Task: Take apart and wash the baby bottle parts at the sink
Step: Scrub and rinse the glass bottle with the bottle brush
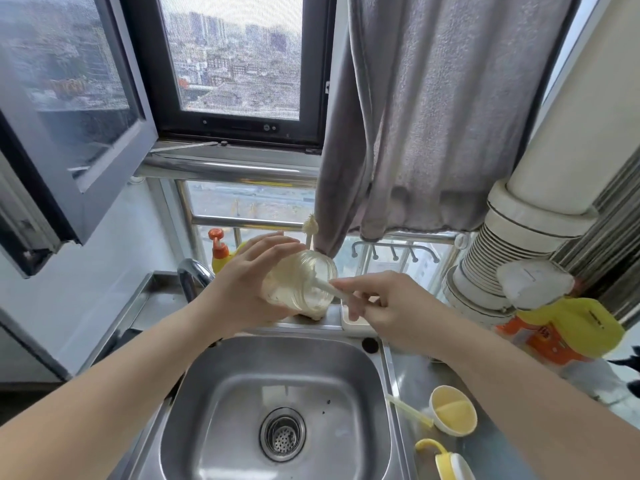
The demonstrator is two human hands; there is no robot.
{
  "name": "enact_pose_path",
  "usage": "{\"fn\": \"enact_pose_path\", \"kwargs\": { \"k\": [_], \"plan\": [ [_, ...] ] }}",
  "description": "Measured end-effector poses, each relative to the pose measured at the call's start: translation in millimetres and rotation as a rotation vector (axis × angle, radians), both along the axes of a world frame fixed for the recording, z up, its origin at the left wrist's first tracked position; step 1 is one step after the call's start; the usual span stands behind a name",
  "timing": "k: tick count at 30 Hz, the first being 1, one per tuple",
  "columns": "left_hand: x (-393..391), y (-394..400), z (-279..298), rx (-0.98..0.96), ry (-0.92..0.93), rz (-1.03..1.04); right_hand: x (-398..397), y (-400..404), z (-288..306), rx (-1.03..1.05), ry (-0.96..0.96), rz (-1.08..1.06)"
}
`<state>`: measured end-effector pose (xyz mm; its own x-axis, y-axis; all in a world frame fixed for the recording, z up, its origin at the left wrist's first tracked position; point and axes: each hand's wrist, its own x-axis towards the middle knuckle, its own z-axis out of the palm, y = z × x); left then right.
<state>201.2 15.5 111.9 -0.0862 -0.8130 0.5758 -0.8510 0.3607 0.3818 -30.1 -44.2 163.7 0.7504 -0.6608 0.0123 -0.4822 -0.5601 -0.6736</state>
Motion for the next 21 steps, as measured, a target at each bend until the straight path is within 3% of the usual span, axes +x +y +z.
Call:
{"fn": "enact_pose_path", "kwargs": {
  "k": [4,8,12,16,19,21],
  "plan": [
    [2.0,0.7,0.4,-0.037,-0.028,-0.001,-4.8,5.9,-4.2,-0.016,0.03,0.077],
    [2.7,2.1,-4.0,0.005,-0.128,-0.036,-11.7,1.3,7.2,-0.249,0.292,0.164],
    [-1.5,1.8,0.7,0.012,-0.07,-0.008,-12.8,-3.6,10.7,-0.112,0.142,0.004],
    [-1.9,2.7,7.2,0.019,-0.036,-0.023,-11.7,6.5,1.7,-0.037,0.034,0.062],
    [3.6,0.6,4.6,0.016,-0.093,-0.048,-15.1,8.9,3.7,-0.229,0.136,0.22],
    [7.6,-1.9,0.7,0.054,-0.156,-0.09,-14.7,8.2,8.9,-0.424,0.323,0.331]
  ]
}}
